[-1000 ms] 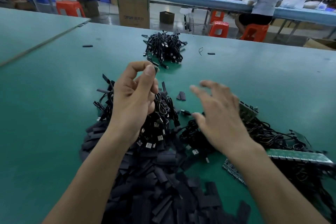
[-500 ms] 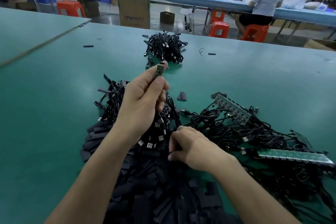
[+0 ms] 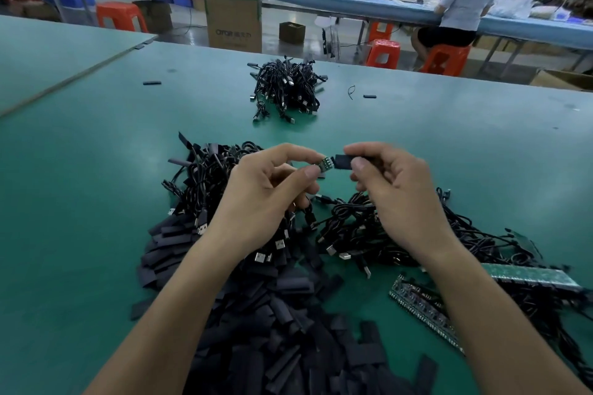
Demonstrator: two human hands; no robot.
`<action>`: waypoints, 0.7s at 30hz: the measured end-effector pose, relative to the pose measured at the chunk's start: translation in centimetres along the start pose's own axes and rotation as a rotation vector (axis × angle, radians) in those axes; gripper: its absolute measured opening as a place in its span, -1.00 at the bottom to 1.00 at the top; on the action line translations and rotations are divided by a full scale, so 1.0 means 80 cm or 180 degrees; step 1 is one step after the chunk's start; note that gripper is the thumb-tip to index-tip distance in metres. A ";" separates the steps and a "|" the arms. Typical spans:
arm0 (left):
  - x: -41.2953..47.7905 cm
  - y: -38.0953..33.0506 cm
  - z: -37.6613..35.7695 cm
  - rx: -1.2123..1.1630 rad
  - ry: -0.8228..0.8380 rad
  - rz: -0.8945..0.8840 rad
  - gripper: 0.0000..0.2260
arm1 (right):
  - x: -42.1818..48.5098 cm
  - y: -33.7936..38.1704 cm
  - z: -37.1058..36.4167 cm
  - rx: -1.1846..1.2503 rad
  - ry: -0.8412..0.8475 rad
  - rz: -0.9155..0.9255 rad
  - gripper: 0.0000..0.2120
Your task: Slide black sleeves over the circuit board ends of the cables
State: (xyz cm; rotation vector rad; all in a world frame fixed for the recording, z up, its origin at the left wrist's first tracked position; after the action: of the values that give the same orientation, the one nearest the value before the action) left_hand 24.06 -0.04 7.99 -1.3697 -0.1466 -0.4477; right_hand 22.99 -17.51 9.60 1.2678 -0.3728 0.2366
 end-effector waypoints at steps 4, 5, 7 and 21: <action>0.000 0.007 0.000 0.0166 -0.0018 0.0075 -0.84 | 0.001 0.010 0.004 0.0057 -0.0043 0.0142 -0.76; 0.000 0.009 0.000 0.0210 -0.0035 0.0085 -0.84 | 0.001 0.011 0.003 0.0088 -0.0034 0.0160 -0.76; 0.001 0.010 0.002 0.0306 -0.0087 0.0083 -0.85 | 0.000 0.012 0.002 0.0161 -0.0011 0.0171 -0.76; 0.002 0.011 0.006 0.0345 -0.0202 0.0169 -0.88 | -0.001 0.011 -0.001 -0.0033 -0.0097 0.0333 -0.82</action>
State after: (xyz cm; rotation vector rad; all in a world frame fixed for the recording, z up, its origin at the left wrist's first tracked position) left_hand 24.64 0.49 7.34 -1.2789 -0.1835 -0.3473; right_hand 22.56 -17.13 10.33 1.2444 -0.4667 0.3040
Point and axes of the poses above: each hand's wrist, its own x-axis towards the middle knuckle, its own z-axis out of the back of the hand, y = z × x, the point moved 8 cm from there along x, towards the middle knuckle, and after that the axes turned 6 degrees about x, right-handed, at the moved point
